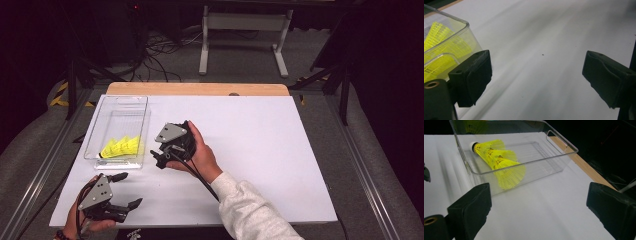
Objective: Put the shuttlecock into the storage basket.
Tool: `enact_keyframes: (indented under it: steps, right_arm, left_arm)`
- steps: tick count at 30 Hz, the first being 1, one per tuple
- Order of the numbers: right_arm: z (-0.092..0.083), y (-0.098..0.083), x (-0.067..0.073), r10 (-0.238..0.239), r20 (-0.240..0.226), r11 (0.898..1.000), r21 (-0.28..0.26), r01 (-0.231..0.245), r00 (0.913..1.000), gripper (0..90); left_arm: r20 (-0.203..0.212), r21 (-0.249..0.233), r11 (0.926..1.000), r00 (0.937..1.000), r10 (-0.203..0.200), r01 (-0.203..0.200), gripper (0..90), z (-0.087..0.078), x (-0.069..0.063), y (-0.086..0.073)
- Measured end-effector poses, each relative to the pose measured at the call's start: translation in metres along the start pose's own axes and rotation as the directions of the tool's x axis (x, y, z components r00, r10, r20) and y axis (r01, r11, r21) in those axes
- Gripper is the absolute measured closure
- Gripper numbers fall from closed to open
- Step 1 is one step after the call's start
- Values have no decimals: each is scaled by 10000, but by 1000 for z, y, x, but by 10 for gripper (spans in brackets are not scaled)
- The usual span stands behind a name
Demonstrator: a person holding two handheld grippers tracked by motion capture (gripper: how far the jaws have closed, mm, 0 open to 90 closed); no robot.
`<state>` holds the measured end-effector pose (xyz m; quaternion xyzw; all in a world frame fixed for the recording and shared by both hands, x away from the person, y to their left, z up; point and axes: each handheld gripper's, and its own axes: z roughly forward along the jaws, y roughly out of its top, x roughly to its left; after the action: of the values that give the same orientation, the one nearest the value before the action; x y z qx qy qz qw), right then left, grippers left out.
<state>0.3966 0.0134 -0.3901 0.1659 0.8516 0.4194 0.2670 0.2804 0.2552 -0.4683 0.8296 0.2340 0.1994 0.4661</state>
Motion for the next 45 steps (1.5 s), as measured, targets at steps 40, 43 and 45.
enact_keyframes:
  steps: [40,43,45]
  right_arm:
    - [-37,-33,-19,179,784,9998,-54,-175,9968,79]
    - [-39,-34,-19,178,808,9998,-48,-174,9966,79]
    - [-40,-35,-19,164,791,9999,-44,-161,9967,79]
  left_arm:
    - [-40,156,9998,10000,86,-85,100,3,-1,1]
    - [-57,155,9998,9999,97,-96,100,3,-1,1]
    - [-58,154,9998,9999,100,-99,100,3,-1,1]
